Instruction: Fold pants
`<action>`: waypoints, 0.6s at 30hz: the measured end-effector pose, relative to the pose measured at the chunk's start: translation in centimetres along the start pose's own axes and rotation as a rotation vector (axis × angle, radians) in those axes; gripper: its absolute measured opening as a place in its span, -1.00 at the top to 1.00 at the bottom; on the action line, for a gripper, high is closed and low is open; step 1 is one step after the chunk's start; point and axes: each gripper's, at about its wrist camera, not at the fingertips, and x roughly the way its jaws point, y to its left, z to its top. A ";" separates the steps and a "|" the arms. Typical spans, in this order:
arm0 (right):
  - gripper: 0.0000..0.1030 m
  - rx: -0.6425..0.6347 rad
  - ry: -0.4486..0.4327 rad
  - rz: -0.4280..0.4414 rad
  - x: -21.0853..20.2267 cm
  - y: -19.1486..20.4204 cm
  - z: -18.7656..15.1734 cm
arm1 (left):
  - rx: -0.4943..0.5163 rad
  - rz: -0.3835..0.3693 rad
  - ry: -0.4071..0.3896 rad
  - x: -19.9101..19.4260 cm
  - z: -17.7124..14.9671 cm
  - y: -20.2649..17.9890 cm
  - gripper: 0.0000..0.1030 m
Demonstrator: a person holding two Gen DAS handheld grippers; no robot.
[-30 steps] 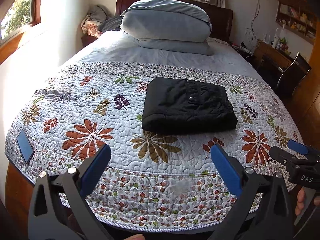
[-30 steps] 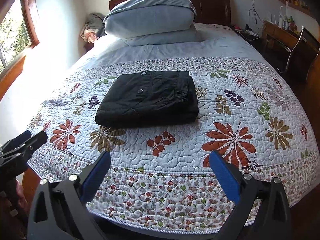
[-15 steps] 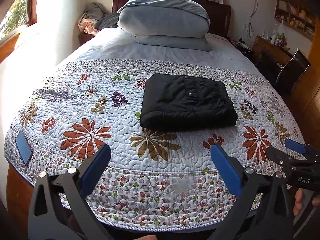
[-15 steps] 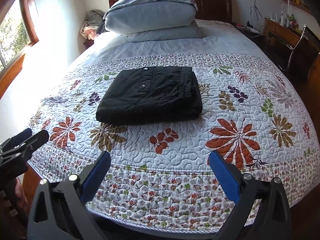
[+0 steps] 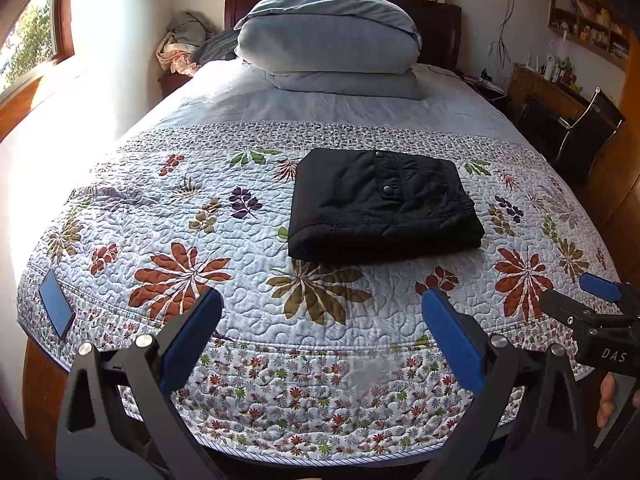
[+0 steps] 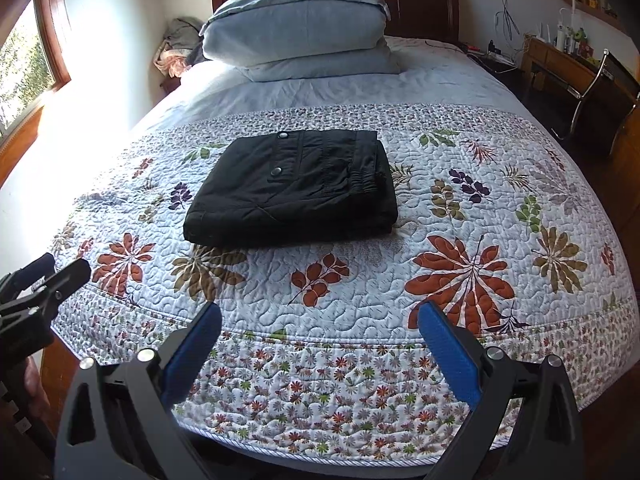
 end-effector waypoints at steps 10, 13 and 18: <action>-0.93 0.000 -0.001 -0.002 0.0 -0.2 0.0 | 0.002 0.009 0.000 0.1 0.0 0.1 -0.94; -0.93 0.001 -0.001 -0.001 0.0 -0.1 0.0 | 0.002 0.008 0.004 0.2 0.0 0.1 -0.94; -0.93 -0.001 -0.001 -0.001 0.0 -0.2 0.0 | 0.003 0.005 0.006 0.3 -0.1 0.1 -0.94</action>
